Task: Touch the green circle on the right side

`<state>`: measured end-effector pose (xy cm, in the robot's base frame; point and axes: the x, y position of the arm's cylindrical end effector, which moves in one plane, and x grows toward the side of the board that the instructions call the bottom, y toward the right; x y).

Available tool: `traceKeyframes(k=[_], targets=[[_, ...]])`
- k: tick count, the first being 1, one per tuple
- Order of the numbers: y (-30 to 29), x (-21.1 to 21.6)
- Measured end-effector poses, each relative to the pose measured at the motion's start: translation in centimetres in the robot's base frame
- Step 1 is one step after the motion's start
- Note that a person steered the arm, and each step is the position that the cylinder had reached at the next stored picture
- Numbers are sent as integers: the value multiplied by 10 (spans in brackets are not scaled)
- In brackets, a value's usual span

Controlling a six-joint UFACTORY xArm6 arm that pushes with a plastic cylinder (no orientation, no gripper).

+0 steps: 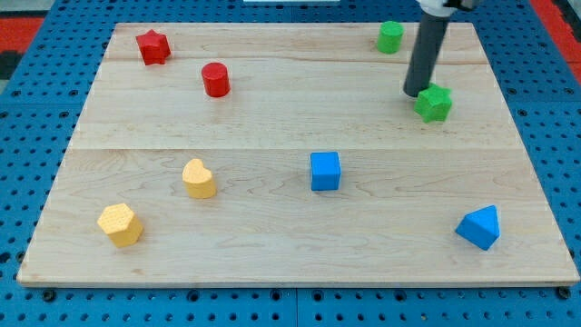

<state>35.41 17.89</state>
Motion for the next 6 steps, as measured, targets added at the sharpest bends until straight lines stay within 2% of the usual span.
traceKeyframes(k=[1, 2, 4, 5, 6], targets=[[0, 15], [-9, -14], [1, -99], [7, -123], [25, -123]])
